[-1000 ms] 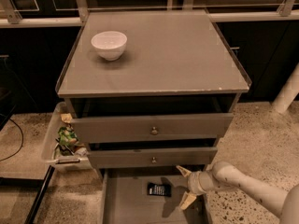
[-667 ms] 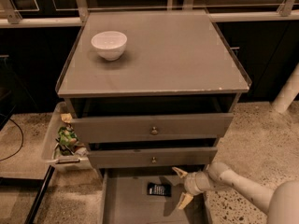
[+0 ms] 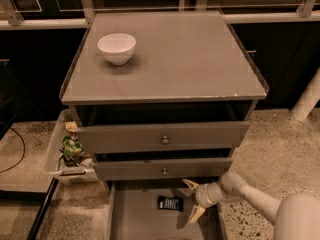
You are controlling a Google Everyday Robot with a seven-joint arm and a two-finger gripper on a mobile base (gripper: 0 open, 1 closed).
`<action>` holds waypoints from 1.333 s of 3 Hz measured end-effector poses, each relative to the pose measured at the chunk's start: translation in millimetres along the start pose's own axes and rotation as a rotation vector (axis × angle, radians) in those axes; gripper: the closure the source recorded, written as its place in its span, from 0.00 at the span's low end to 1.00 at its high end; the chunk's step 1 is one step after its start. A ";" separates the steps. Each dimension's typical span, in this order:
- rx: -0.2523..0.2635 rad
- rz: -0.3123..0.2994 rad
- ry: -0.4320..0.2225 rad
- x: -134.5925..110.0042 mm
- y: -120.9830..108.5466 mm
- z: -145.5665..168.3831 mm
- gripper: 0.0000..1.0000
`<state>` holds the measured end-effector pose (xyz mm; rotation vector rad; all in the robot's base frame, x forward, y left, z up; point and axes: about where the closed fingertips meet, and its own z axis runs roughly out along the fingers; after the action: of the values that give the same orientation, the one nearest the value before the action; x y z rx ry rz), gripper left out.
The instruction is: Pick rxbar blueberry from bottom drawer and place on counter
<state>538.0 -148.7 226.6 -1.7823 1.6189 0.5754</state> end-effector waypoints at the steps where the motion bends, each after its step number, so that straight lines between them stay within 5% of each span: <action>1: 0.002 0.017 -0.021 5.3 1.9 16.6 0.00; 4: 0.023 0.062 -0.074 45.9 -1.0 75.1 0.00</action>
Offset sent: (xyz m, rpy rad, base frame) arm 0.0131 0.0218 -0.0781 0.0556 0.0074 -0.0526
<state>553.2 -126.9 142.6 -1.6797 1.6288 0.6417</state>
